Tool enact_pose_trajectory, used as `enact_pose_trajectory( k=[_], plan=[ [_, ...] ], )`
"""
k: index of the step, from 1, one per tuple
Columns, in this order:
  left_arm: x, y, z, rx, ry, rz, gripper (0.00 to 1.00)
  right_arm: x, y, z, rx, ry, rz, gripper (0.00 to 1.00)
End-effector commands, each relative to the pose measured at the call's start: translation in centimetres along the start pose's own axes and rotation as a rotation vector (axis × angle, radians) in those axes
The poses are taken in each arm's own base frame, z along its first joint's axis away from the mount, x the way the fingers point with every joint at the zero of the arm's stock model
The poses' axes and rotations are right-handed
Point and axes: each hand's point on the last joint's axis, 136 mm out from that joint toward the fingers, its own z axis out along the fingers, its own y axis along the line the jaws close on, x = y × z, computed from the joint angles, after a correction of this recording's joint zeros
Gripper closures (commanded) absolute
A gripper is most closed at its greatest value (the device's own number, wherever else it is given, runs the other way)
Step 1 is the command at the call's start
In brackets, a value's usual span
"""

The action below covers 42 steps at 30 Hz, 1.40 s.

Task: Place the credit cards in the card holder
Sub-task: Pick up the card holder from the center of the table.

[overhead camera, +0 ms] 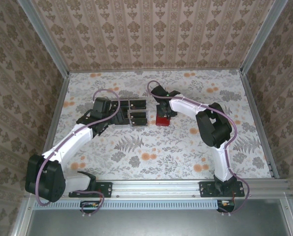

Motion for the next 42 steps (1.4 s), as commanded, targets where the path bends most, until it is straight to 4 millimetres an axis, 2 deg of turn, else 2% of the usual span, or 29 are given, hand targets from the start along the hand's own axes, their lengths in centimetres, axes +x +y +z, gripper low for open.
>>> enact_pose_trajectory(
  k=[1, 13, 16, 22, 23, 26, 31, 36, 40, 42],
  plan=[
    [-0.5, -0.2, 0.1, 0.011, -0.01, -0.024, 0.0, 1.4, -0.7, 0.5, 0.057, 0.032, -0.041, 0.57],
    [-0.4, -0.3, 0.3, 0.017, -0.003, -0.032, 0.0, 2.2, -1.1, 0.3, 0.084, 0.024, -0.062, 0.58],
    [-0.5, -0.3, 0.3, 0.018, -0.006, -0.034, 0.0, 2.3, -1.2, 0.4, 0.089, 0.029, -0.064, 0.68],
    [-0.4, -0.3, 0.3, 0.017, -0.002, -0.037, 0.0, 2.5, -1.2, 0.1, 0.079, 0.023, -0.072, 0.99],
    [-0.5, -0.4, 0.2, 0.017, -0.003, -0.036, 0.0, 2.4, -1.2, -0.2, 0.077, 0.019, -0.075, 1.0],
    [-0.5, -0.5, 0.0, 0.022, -0.001, -0.034, 0.0, 1.8, -1.3, -1.7, 0.06, -0.012, -0.068, 1.0],
    [-0.9, -1.6, -0.7, 0.076, -0.006, -0.031, 0.0, 1.1, -1.3, -5.6, -0.026, -0.085, -0.038, 1.0],
    [-1.0, -4.4, -1.5, 0.19, -0.01, -0.049, 0.0, 1.8, -0.8, -9.1, -0.157, -0.129, -0.01, 1.0],
    [-1.1, -6.7, -1.4, 0.315, -0.005, -0.138, 0.0, 2.6, -0.6, -11.3, -0.252, -0.154, 0.029, 1.0],
    [-0.7, -8.7, -1.5, 0.394, -0.002, -0.167, 0.0, 3.0, -0.4, -12.6, -0.306, -0.166, 0.047, 1.0]
  ],
)
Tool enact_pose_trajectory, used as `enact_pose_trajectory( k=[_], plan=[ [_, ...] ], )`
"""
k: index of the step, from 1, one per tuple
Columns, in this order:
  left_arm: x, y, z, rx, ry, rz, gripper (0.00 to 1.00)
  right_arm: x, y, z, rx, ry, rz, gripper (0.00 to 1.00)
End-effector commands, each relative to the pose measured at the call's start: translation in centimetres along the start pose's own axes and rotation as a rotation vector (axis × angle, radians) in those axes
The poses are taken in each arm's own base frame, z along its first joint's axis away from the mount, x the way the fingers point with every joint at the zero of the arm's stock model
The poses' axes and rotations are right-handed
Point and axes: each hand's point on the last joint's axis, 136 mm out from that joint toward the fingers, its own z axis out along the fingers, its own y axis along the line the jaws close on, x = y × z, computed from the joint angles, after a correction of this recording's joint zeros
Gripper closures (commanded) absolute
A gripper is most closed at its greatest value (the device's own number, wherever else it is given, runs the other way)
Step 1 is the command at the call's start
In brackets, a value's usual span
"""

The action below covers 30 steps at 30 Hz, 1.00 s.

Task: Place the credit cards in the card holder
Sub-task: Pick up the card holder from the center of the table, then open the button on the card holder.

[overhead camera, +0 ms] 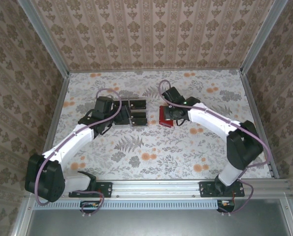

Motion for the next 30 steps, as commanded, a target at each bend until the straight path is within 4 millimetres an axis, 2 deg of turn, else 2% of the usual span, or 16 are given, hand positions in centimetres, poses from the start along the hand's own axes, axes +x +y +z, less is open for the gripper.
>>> enact_pose_trajectory(
  k=[1, 6, 12, 17, 26, 30],
  plan=[
    [-0.4, -4.2, 0.0, 0.186, -0.019, -0.089, 0.0, 0.5, 1.5, -1.9, -0.12, -0.011, 0.048, 1.0],
    [-0.6, -8.2, 0.5, 0.3, -0.032, -0.112, 0.0, 0.7, 2.4, -4.0, -0.202, -0.038, 0.088, 1.0],
    [0.3, -11.7, 1.9, 0.365, -0.002, -0.106, 0.03, 0.9, 3.6, -5.2, -0.242, -0.054, 0.093, 1.0],
    [1.4, -13.1, 3.2, 0.382, 0.018, -0.113, 0.03, 1.0, 4.3, -5.4, -0.251, -0.054, 0.08, 1.0],
    [2.8, -14.4, 3.9, 0.393, 0.039, -0.096, 0.04, 1.1, 4.8, -5.1, -0.256, -0.047, 0.07, 1.0],
    [3.3, -14.7, 4.1, 0.4, 0.047, -0.092, 0.1, 1.1, 5.0, -4.9, -0.258, -0.046, 0.069, 1.0]
  ],
)
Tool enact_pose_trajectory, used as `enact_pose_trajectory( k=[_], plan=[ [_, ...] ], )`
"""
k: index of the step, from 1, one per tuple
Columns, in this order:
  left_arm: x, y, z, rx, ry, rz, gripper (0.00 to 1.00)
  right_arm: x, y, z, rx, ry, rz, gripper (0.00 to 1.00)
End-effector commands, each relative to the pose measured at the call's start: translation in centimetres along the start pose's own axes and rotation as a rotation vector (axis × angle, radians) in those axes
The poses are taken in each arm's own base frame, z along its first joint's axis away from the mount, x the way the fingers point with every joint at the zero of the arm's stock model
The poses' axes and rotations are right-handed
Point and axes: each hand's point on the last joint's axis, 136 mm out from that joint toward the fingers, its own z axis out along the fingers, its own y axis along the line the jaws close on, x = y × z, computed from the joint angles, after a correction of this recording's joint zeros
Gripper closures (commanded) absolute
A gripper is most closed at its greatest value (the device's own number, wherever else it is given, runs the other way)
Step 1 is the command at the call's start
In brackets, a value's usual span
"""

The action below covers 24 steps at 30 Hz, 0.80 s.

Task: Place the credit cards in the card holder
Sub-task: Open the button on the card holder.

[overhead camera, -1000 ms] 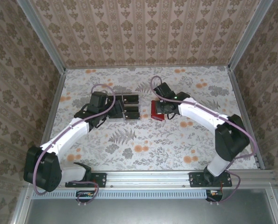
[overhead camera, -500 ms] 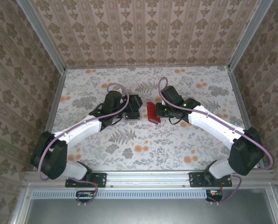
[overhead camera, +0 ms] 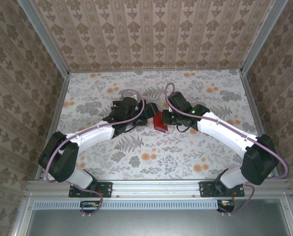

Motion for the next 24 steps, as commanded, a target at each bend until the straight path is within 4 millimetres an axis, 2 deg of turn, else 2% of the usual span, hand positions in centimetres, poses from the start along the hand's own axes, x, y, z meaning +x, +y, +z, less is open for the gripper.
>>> enact_pose_trajectory(
  k=[1, 12, 13, 14, 15, 16, 17, 20, 24],
  plan=[
    [-0.9, -2.0, 0.2, 0.053, -0.032, 0.001, 0.13, -0.5, 1.0, -0.1, -0.036, -0.013, 0.013, 1.0],
    [0.1, -2.5, 0.7, 0.098, -0.025, 0.006, 0.64, 0.1, 0.5, 1.1, -0.015, 0.004, 0.011, 1.0],
    [0.1, -2.6, 0.7, 0.103, -0.025, 0.01, 0.67, 0.1, 0.5, 1.1, -0.016, 0.004, 0.011, 1.0],
    [0.2, -2.7, 0.7, 0.11, -0.024, 0.012, 0.66, 0.2, 0.4, 1.2, -0.014, 0.005, 0.011, 1.0],
    [0.2, -2.9, 0.8, 0.115, -0.023, 0.017, 0.58, 0.3, 0.4, 1.2, -0.013, 0.006, 0.01, 1.0],
    [0.3, -3.0, 0.8, 0.114, -0.018, 0.022, 0.41, 0.3, 0.4, 1.3, -0.013, 0.007, 0.01, 1.0],
    [0.3, -3.0, 0.8, 0.107, -0.013, 0.025, 0.32, 0.3, 0.4, 1.3, -0.012, 0.006, 0.011, 1.0],
    [0.6, -2.9, 1.0, 0.097, -0.008, 0.032, 0.23, 0.2, 0.3, 1.3, -0.01, 0.003, 0.011, 1.0],
    [1.0, -2.4, 1.1, 0.086, 0.002, 0.028, 0.21, 0.1, 0.4, 1.2, -0.01, -0.001, 0.012, 1.0]
  ],
)
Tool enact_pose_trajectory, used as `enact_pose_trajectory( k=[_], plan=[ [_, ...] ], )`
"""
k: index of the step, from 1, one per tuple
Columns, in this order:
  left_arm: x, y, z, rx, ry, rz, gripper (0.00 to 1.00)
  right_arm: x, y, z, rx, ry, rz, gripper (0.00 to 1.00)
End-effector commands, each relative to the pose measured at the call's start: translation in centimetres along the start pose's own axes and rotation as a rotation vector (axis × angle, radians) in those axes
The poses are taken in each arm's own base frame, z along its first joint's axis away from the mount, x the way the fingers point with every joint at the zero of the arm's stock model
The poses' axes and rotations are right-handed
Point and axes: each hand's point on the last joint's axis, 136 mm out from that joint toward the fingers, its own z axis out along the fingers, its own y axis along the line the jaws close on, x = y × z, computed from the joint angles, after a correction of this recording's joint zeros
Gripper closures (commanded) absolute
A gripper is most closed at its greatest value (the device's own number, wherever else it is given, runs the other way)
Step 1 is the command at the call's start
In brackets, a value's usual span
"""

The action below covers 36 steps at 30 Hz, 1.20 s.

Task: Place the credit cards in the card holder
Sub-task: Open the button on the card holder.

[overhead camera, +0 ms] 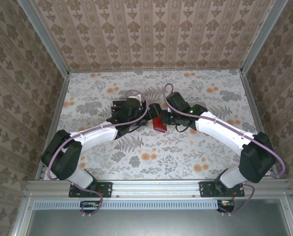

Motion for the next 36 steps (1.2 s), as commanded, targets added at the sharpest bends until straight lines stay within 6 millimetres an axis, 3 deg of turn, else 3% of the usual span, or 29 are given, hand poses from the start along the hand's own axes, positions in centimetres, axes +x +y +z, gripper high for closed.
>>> enact_pose_trajectory(
  k=[1, 3, 6, 9, 13, 24, 33, 36],
  plan=[
    [0.4, -0.1, 0.3, 0.005, 0.014, 0.012, 0.22, 0.0, 0.5, 0.2, -0.017, -0.008, 0.01, 1.0],
    [0.6, 0.0, 0.5, 0.007, 0.018, 0.01, 0.25, -0.1, 0.6, 0.2, -0.02, -0.01, 0.01, 1.0],
    [0.6, -0.3, 0.7, 0.019, 0.016, 0.009, 0.4, -0.1, 0.6, 0.3, -0.02, -0.008, 0.008, 1.0],
    [0.7, -0.5, 0.9, 0.031, 0.015, 0.018, 0.6, 0.1, 0.4, 0.5, -0.012, -0.003, 0.006, 1.0],
    [0.6, -0.3, 0.9, 0.031, 0.005, 0.043, 0.99, 0.6, -0.2, 0.7, 0.004, 0.005, 0.002, 1.0],
    [1.1, 2.4, -0.6, -0.012, -0.036, 0.075, 1.0, 1.6, -4.7, 0.1, 0.073, -0.005, 0.07, 1.0],
    [3.4, 3.8, -0.3, -0.015, 0.007, 0.075, 1.0, 3.5, -2.7, 0.6, -0.044, 0.056, 0.093, 1.0],
    [4.7, 4.9, -0.5, -0.038, 0.031, 0.079, 0.87, 4.1, -1.7, -0.1, -0.094, 0.056, 0.095, 1.0]
  ],
)
